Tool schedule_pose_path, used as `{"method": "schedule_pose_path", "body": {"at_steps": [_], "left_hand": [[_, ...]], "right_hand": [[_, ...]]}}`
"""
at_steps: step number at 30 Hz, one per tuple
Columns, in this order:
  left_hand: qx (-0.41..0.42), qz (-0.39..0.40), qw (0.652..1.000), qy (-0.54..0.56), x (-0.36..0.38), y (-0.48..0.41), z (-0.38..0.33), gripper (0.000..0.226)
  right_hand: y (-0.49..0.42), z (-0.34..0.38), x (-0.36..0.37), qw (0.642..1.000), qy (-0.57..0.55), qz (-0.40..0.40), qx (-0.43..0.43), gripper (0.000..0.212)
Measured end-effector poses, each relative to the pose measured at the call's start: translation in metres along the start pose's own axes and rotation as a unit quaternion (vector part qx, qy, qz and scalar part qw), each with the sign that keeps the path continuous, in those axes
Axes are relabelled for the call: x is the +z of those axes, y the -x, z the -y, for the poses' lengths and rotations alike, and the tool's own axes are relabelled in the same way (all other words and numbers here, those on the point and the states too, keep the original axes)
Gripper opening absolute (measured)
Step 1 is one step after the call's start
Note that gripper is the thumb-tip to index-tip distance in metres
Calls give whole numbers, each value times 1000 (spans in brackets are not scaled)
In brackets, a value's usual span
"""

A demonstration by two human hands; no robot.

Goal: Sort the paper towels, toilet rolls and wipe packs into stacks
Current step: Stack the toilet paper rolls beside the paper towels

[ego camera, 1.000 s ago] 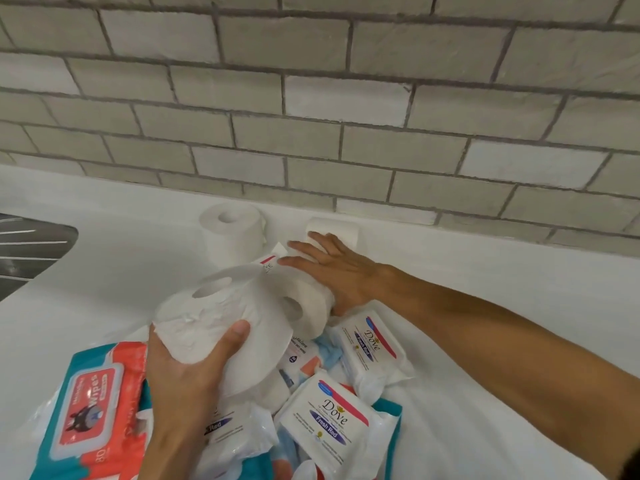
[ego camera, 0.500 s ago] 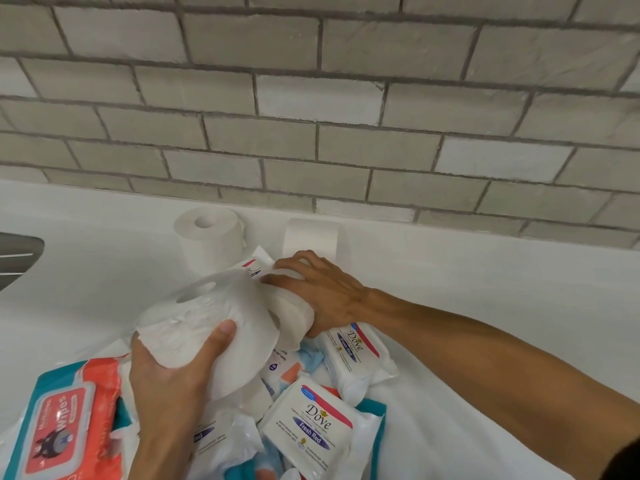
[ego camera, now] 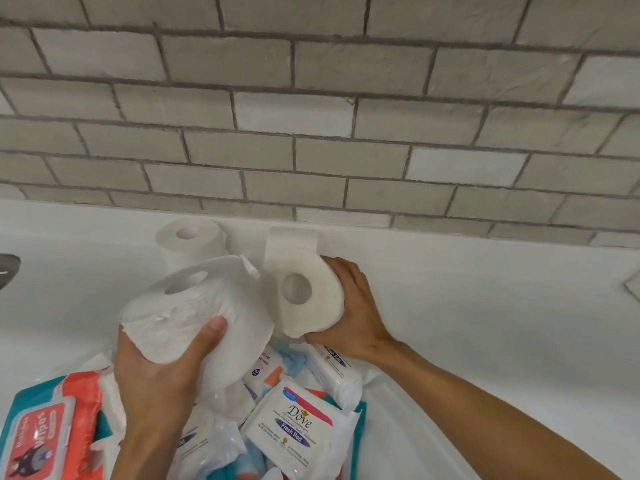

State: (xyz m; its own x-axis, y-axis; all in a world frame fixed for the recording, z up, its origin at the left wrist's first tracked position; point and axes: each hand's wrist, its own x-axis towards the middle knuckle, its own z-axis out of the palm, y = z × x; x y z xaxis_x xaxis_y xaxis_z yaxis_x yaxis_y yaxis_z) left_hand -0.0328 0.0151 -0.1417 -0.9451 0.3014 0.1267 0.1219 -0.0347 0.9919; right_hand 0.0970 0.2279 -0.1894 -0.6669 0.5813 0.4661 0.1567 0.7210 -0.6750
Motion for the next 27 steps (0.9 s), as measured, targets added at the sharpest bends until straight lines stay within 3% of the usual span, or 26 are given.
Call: {"method": "schedule_pose_path", "body": {"at_steps": [3, 8, 13, 20, 27], "left_hand": [[22, 25, 999, 8, 14, 6, -8, 89], [71, 109, 991, -17, 41, 21, -23, 110], [109, 205, 972, -29, 73, 39, -39, 107], [184, 338, 922, -44, 123, 64, -69, 90], [247, 428, 865, -87, 178, 80, -85, 104]], "right_hand": [[9, 3, -20, 998, -33, -37, 29, 105], [33, 12, -71, 990, -71, -108, 58, 91], [65, 2, -120, 973, -95, -172, 121, 97], [100, -16, -193, 946, -92, -253, 179, 95], [130, -44, -246, 921, -81, -290, 246, 88]]}}
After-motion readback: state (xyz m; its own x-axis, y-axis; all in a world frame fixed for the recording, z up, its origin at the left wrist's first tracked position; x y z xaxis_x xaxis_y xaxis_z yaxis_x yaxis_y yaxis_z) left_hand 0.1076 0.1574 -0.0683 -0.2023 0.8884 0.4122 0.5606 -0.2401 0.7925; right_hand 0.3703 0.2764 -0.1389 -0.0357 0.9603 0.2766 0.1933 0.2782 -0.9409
